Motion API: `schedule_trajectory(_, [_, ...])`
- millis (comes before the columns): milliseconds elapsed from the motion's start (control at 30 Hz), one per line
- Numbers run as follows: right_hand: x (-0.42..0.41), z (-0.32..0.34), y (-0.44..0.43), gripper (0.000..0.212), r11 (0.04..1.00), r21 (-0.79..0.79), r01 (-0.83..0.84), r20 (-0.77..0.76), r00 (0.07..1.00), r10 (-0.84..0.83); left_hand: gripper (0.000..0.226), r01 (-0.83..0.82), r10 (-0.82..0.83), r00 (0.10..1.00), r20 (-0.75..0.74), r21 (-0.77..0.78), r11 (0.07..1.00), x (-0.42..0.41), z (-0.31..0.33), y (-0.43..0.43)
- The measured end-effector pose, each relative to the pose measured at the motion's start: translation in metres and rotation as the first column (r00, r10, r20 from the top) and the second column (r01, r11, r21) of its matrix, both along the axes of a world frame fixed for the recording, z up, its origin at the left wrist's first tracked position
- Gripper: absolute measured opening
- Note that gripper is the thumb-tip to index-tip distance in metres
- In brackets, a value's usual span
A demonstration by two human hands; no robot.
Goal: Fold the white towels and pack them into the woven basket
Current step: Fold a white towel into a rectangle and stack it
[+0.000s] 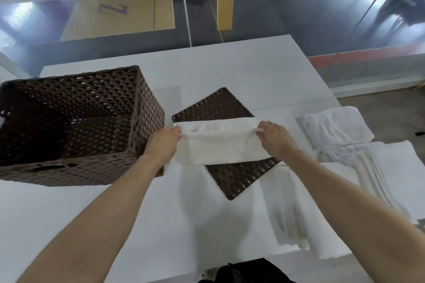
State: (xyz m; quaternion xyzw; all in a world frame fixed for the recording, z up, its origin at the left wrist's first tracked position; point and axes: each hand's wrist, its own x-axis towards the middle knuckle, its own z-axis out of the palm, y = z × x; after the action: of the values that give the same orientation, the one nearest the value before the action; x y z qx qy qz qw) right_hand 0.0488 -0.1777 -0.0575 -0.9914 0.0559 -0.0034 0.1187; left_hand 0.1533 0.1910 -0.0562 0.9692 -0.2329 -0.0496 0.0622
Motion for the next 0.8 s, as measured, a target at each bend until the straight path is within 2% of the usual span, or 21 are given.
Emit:
schedule_trajectory(267, [0.110, -0.030, -0.034, 0.015, 0.998, 0.061, -0.032, -0.089, 0.995, 0.037, 0.016, -0.070, 0.077, 0.994, -0.083, 0.086, 0.994, 0.102, -0.026, -0.024])
schedule_trajectory(467, [0.153, -0.071, -0.037, 0.023, 1.000, 0.000, -0.006, -0.283, 0.959, 0.005, 0.012, -0.105, 0.140, 0.969, -0.204, 0.174, 0.979, 0.136, -0.064, -0.036])
schedule_trajectory(533, [0.153, -0.081, -0.033, 0.033, 1.000, 0.007, -0.013, -0.252, 0.967, 0.015, 0.011, -0.151, 0.180, 0.956, -0.233, 0.137, 0.979, 0.138, -0.076, -0.037])
schedule_trajectory(633, [0.155, -0.085, -0.022, 0.055, 0.987, 0.094, -0.131, -0.220, 0.964, 0.149, 0.017, -0.152, 0.166, 0.953, -0.253, 0.075, 0.986, 0.143, -0.087, -0.038])
schedule_trajectory(733, [0.164, -0.082, -0.012, 0.073, 0.975, 0.074, -0.212, -0.367, 0.903, 0.224, 0.036, -0.089, 0.120, 0.918, -0.379, 0.099, 0.991, 0.150, -0.081, -0.046])
schedule_trajectory(800, [0.175, -0.081, -0.008, 0.075, 0.965, -0.001, -0.261, -0.457, 0.859, 0.232, 0.045, -0.052, 0.120, 0.882, -0.455, 0.159, 0.986, 0.155, -0.075, -0.052])
